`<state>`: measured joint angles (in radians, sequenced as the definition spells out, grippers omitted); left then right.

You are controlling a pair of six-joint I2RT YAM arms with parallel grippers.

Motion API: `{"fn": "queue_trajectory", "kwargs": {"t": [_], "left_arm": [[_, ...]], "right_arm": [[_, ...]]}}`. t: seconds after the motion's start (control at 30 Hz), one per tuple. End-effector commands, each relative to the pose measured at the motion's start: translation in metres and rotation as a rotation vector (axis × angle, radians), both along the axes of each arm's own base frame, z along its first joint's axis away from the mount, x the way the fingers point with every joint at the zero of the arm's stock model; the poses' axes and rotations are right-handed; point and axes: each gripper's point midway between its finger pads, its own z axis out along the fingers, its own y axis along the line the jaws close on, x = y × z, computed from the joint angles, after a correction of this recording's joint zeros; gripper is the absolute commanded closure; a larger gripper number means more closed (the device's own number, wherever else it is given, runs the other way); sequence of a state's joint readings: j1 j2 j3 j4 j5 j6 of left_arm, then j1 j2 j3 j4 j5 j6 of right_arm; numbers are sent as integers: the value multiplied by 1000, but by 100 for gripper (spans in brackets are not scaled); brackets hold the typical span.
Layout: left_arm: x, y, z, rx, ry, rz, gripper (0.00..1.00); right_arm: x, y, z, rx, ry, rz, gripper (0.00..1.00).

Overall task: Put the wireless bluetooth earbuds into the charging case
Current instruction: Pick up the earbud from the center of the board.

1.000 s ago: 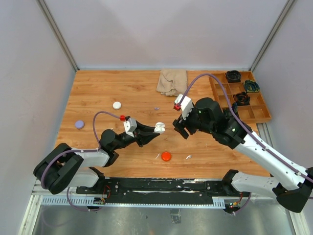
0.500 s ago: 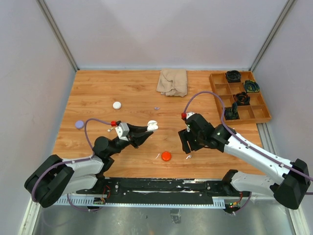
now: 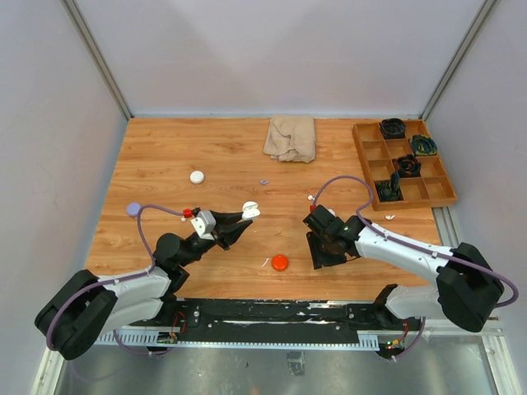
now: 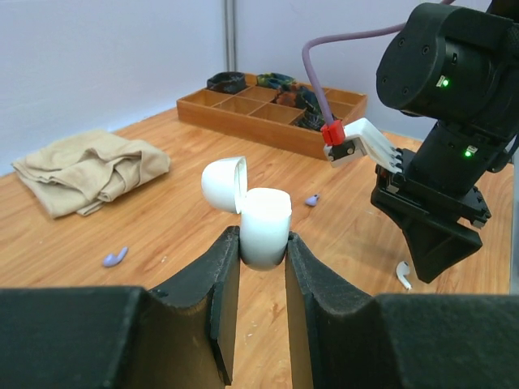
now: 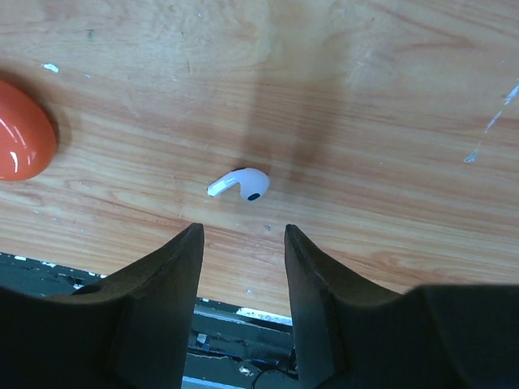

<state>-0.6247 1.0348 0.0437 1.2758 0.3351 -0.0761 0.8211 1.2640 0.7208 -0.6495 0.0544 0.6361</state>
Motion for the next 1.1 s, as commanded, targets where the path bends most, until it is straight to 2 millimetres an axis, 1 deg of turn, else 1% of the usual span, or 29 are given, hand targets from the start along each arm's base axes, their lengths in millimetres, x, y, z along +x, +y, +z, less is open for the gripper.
{"fn": "queue_trajectory", "kwargs": {"t": [0.0,0.23,0.43,0.63,0.83,1.07], "left_arm": [[3,1,-2,19,-10,12,100],[2,-2,-4,36,-4,-5,100],[1,-2,-3,31,-4,-8,100],[2,-1,-2,23,0,-4,100],[2,-2,-3,26,1,-6,100],[2,-3,-5,31,6,-10,100]], "right_arm": [[8,1,-10,22,-15,-100,55],[14,1,-19,33,-9,-131,56],[16,4,-22,45,2,-121,58],[18,14,-22,71,19,-77,64],[19,22,-21,80,43,-29,67],[16,15,-24,21,78,-28,71]]}}
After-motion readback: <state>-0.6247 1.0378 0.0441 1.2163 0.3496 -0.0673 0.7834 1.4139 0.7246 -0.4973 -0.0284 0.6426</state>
